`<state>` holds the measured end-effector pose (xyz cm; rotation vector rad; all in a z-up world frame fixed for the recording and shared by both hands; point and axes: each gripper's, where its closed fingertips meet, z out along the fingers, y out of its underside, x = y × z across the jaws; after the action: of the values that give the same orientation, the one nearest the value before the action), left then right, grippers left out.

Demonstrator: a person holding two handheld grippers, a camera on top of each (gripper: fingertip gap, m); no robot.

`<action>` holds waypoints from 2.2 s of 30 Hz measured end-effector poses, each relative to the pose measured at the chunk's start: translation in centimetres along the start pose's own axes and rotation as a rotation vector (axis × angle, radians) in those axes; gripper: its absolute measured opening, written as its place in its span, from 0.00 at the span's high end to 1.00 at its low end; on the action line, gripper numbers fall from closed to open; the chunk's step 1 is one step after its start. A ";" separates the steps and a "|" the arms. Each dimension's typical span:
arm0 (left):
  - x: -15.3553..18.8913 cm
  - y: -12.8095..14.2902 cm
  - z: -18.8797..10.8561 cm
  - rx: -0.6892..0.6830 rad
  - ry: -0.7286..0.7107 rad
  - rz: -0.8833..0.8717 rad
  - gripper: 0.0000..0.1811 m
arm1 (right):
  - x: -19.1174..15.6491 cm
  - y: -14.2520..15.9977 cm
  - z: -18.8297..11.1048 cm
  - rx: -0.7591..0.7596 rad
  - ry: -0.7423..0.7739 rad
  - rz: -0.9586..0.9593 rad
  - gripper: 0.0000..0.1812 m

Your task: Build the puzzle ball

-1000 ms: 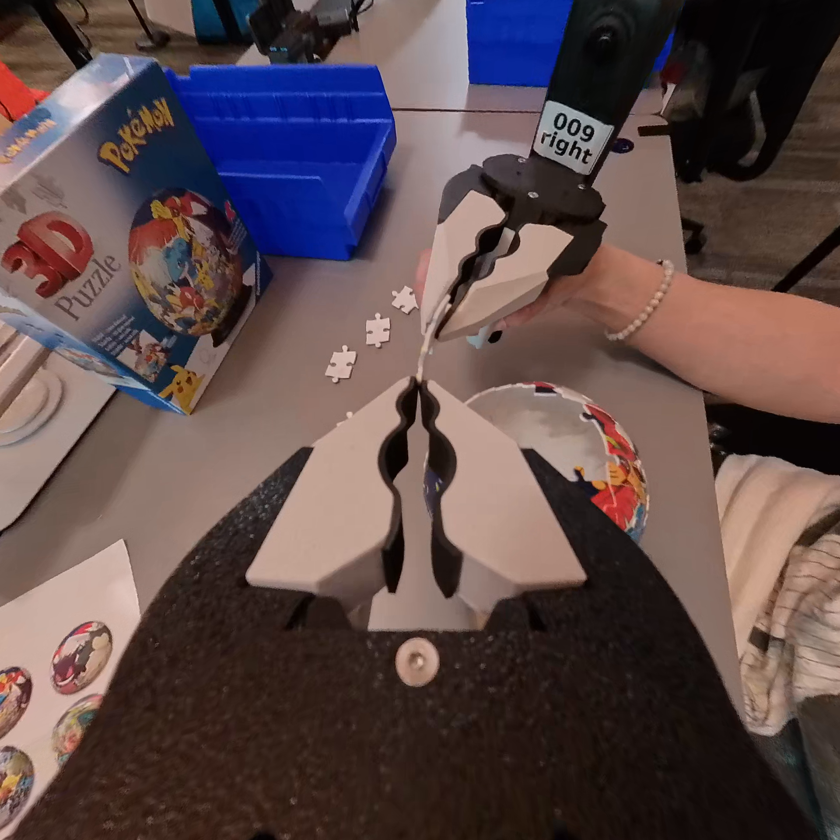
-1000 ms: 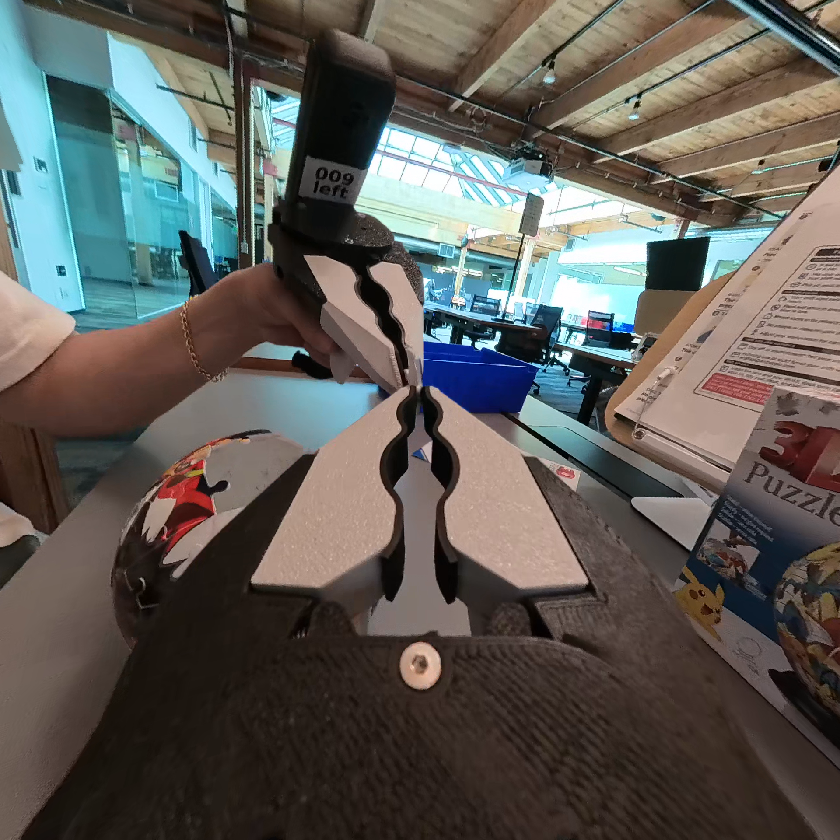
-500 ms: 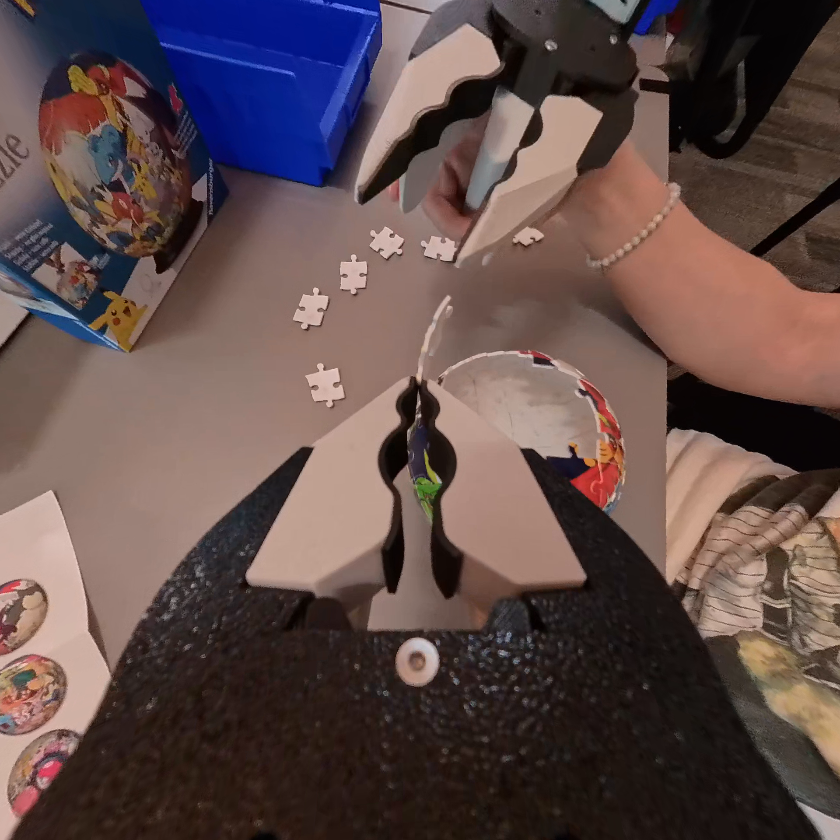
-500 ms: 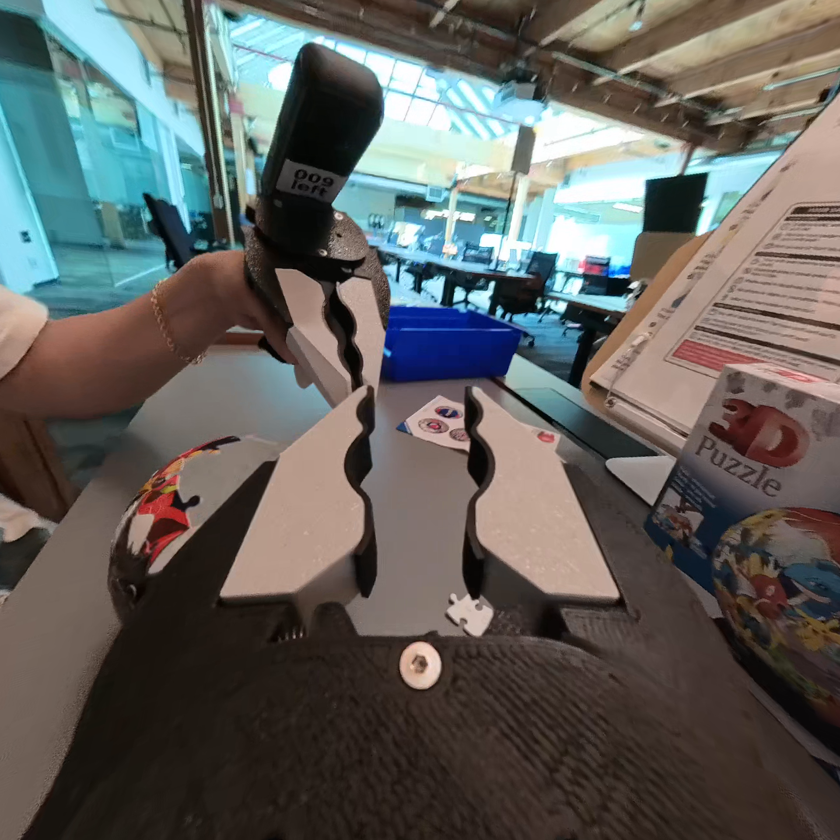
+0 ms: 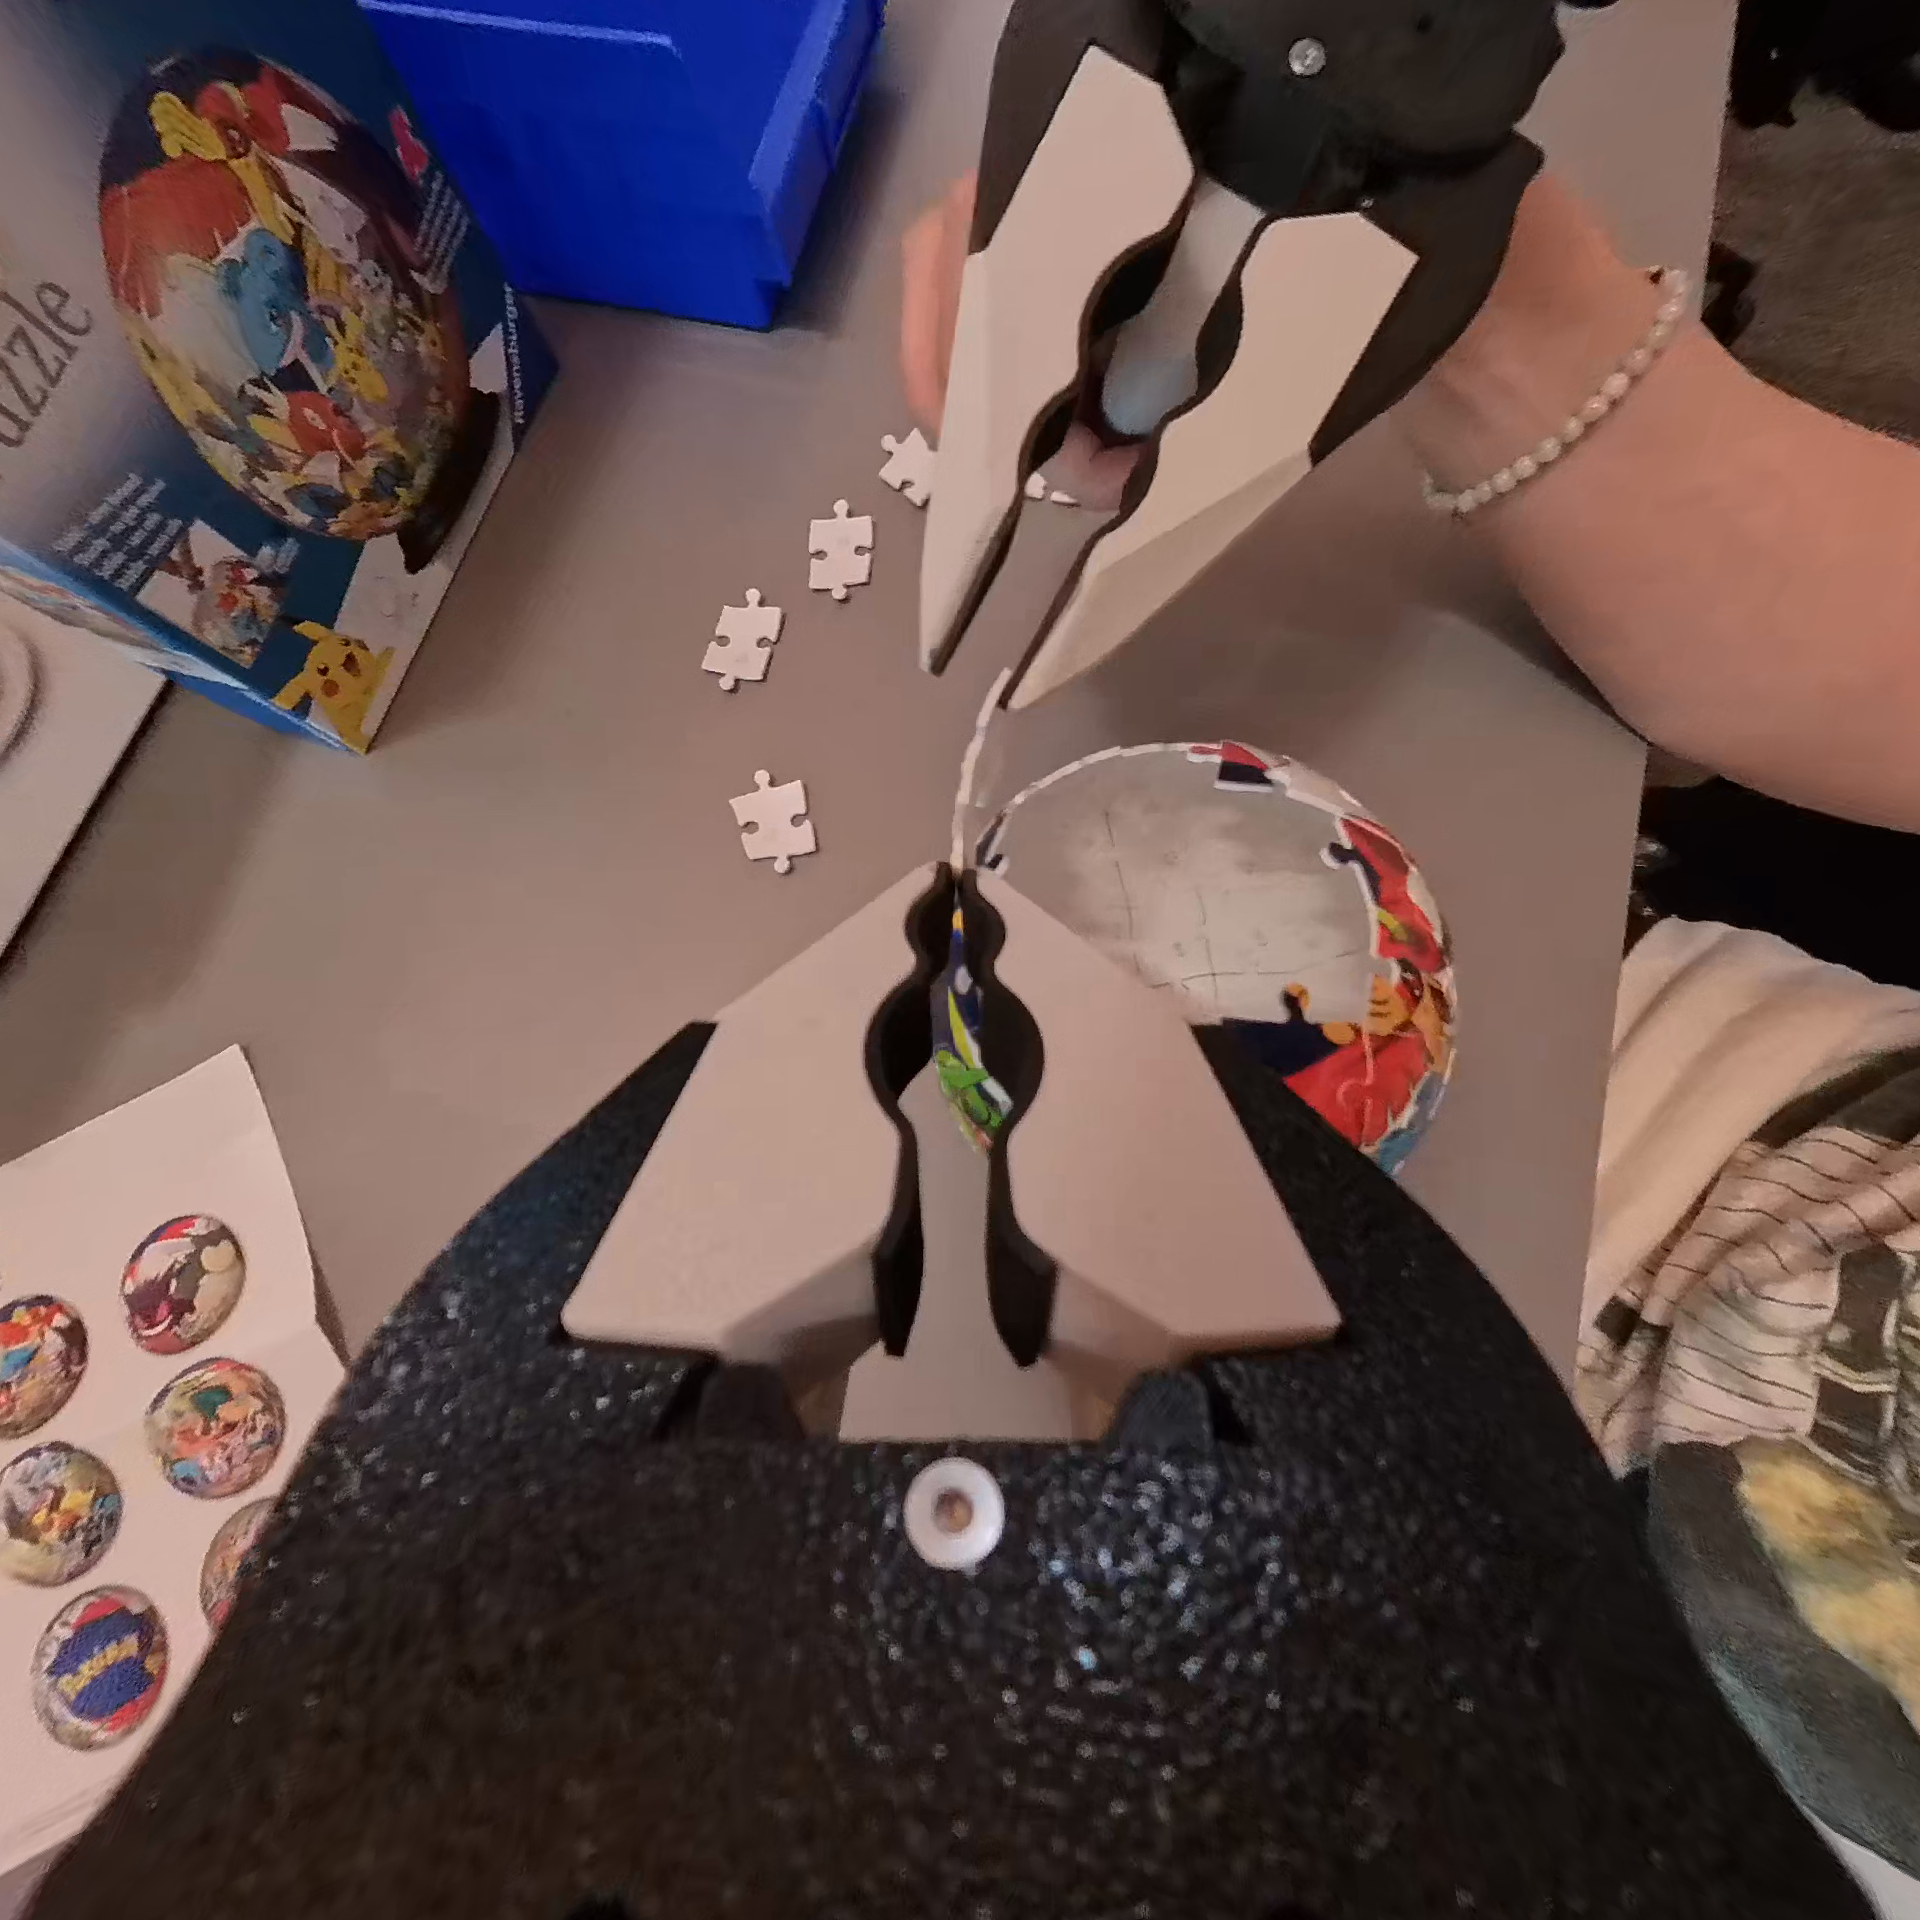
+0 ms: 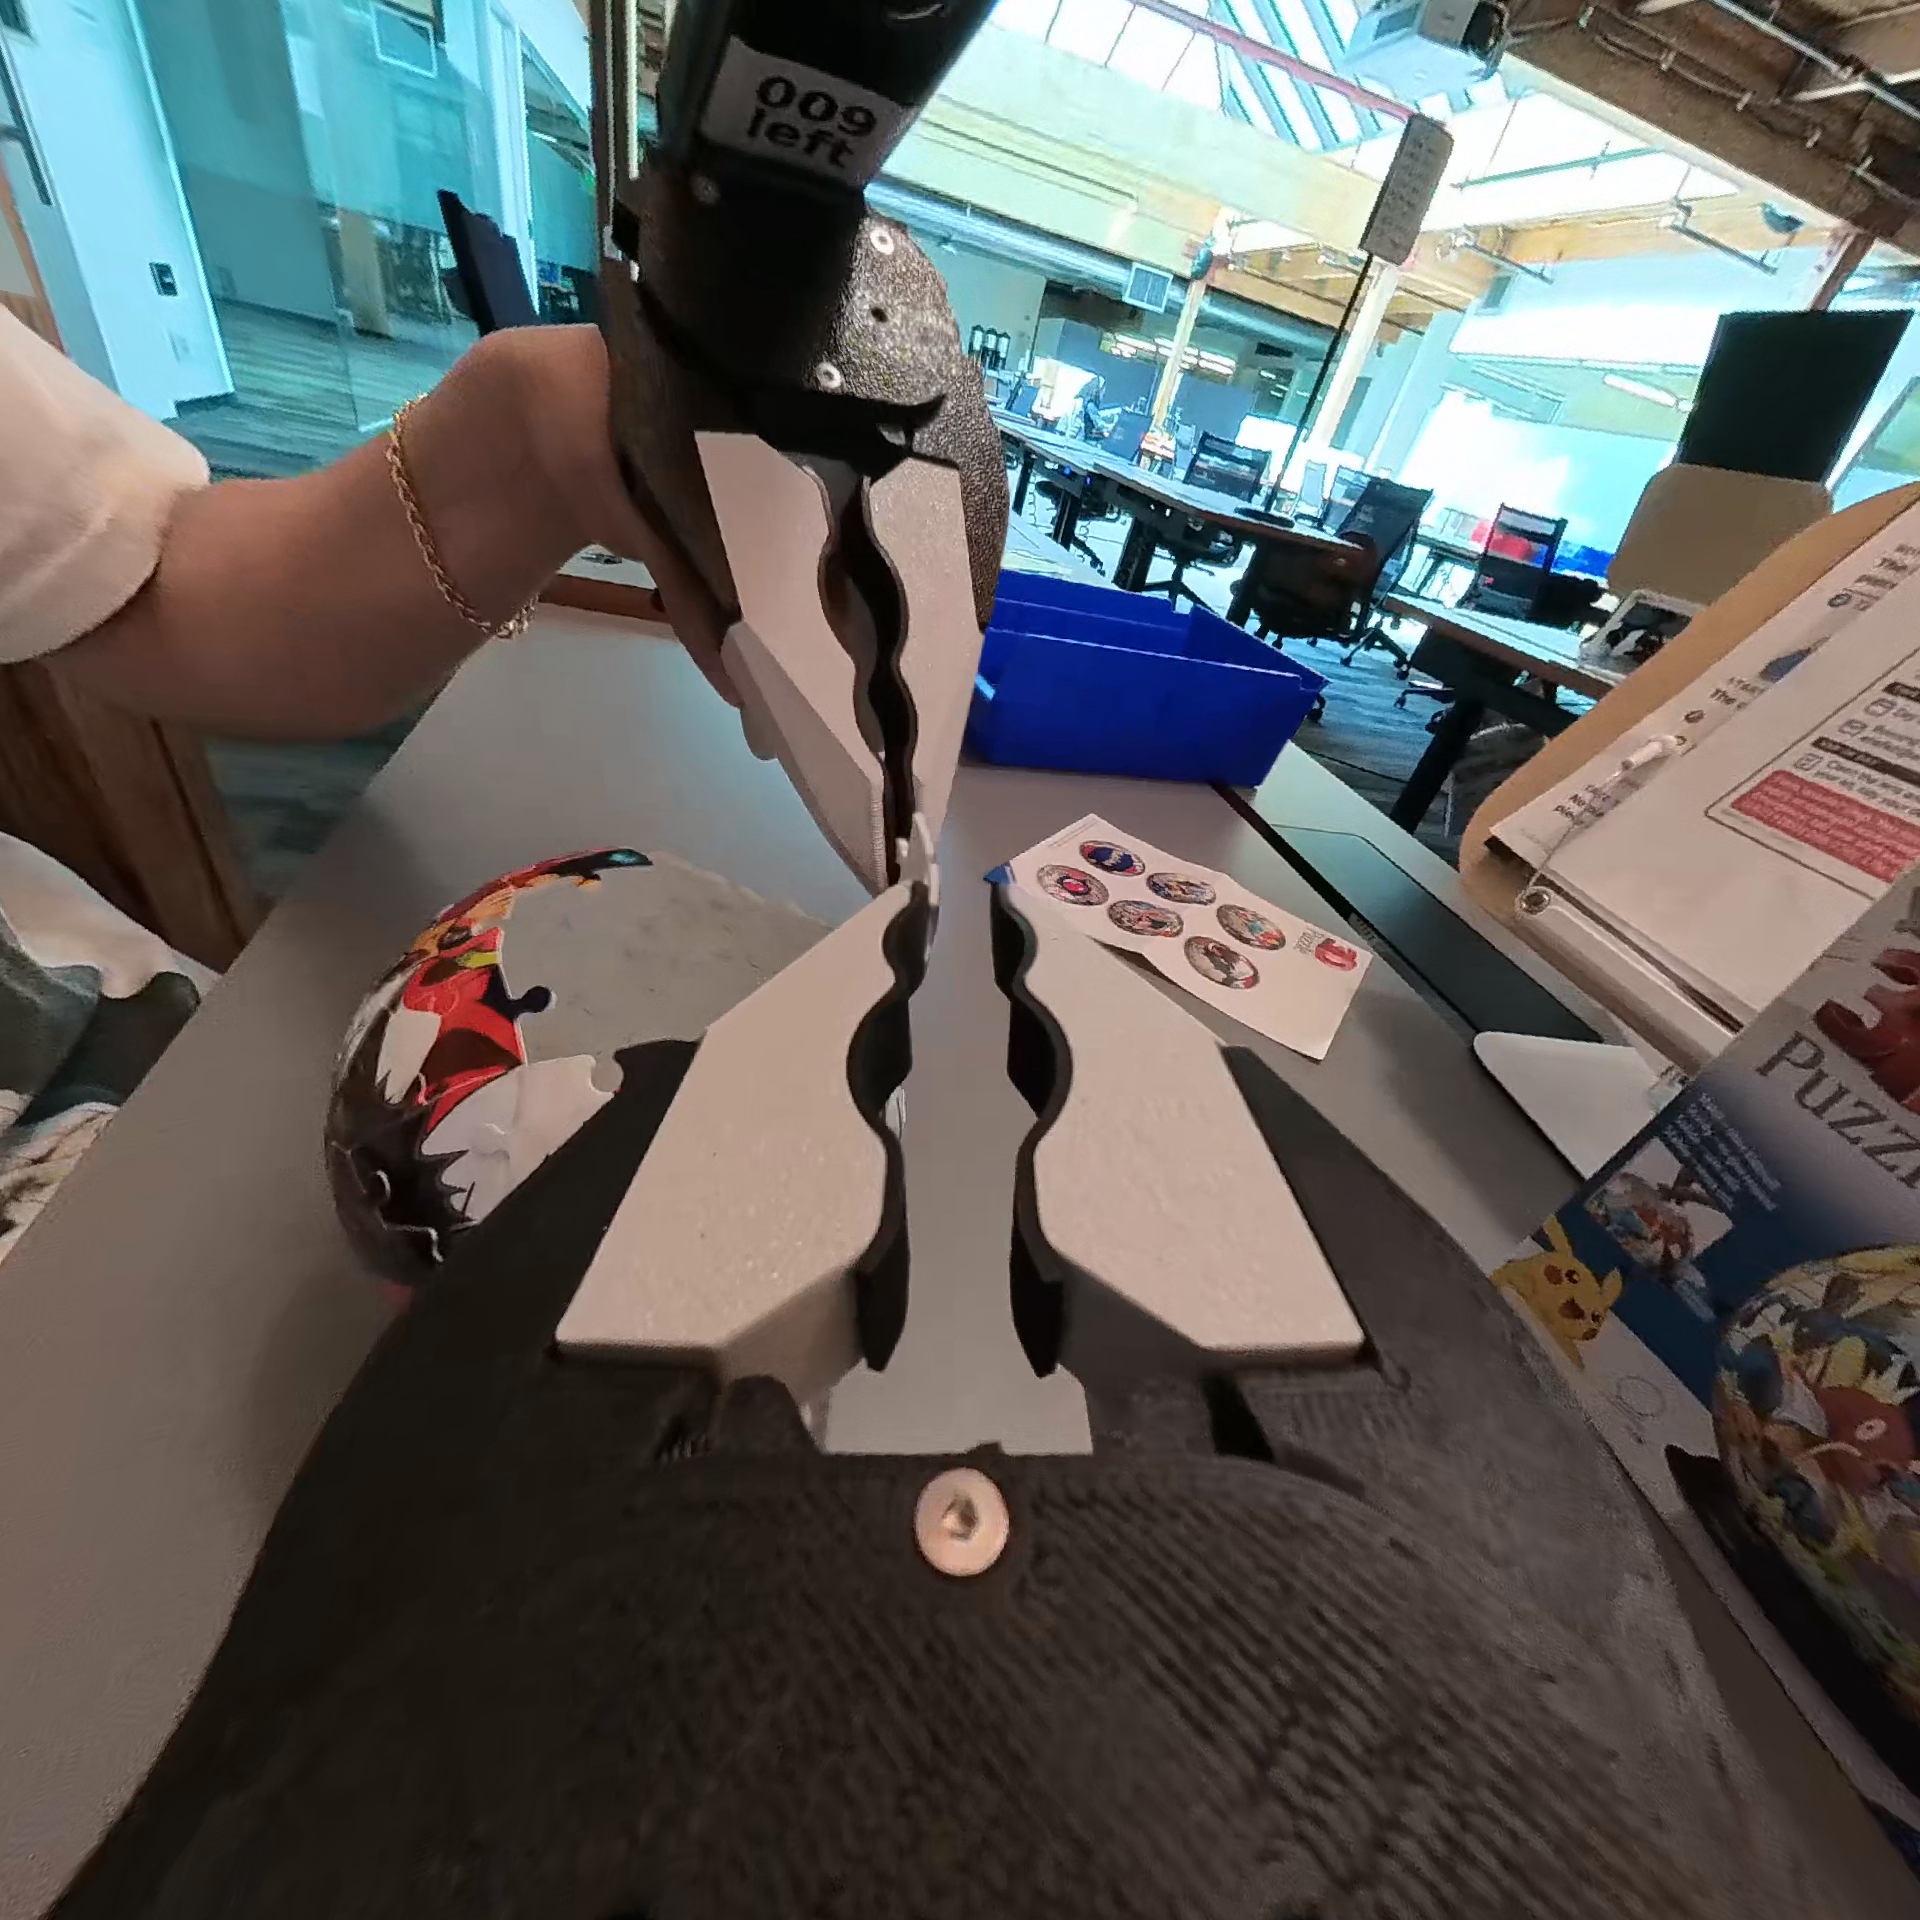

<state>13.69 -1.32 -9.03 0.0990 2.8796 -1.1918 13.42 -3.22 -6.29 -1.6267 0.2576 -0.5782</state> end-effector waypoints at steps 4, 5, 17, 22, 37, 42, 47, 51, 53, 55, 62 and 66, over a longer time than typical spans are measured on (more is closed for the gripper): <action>-0.1 0.4 0.1 -0.020 -0.028 0.002 1.00 | -0.6 0.4 0.2 -0.028 -0.009 -0.043 0.96; -0.1 0.5 0.1 -0.027 -0.026 0.002 1.00 | -0.7 0.5 0.3 -0.033 -0.012 -0.046 0.96; 0.7 0.6 0.6 -0.032 0.004 0.000 1.00 | -1.5 1.0 0.1 -0.075 -0.041 -0.118 1.00; 0.5 0.7 0.6 -0.027 -0.014 0.027 1.00 | -1.4 1.0 0.2 -0.065 -0.036 -0.139 1.00; 0.4 0.4 0.7 -0.103 -0.049 0.238 0.89 | -2.1 1.6 0.0 -0.067 0.055 -0.253 1.00; 0.4 0.6 1.4 -0.169 -0.051 0.315 0.89 | -2.3 1.8 0.2 -0.066 0.052 -0.276 1.00; 0.6 1.2 1.9 -0.228 -0.054 0.374 0.92 | -2.4 2.0 0.4 -0.081 0.065 -0.313 1.00; 0.4 1.4 2.0 -0.259 -0.081 0.425 0.94 | -2.3 2.1 0.4 -0.082 0.067 -0.321 1.00; 0.4 1.5 2.1 -0.266 -0.087 0.440 0.94 | -2.4 2.1 0.4 -0.079 0.064 -0.325 1.00; 0.5 1.5 2.1 -0.270 -0.082 0.445 0.94 | -2.4 2.1 0.4 -0.079 0.065 -0.335 1.00; 0.6 1.6 2.3 -0.278 -0.069 0.450 0.93 | -2.7 2.1 0.4 -0.076 0.054 -0.331 1.00; 0.5 1.8 2.5 -0.287 -0.065 0.452 0.94 | -2.5 2.7 0.6 -0.106 0.060 -0.336 1.00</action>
<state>13.32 -1.82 -12.08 0.6465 2.7208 -0.6844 12.06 -1.86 -9.49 -1.7704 0.0578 -0.8823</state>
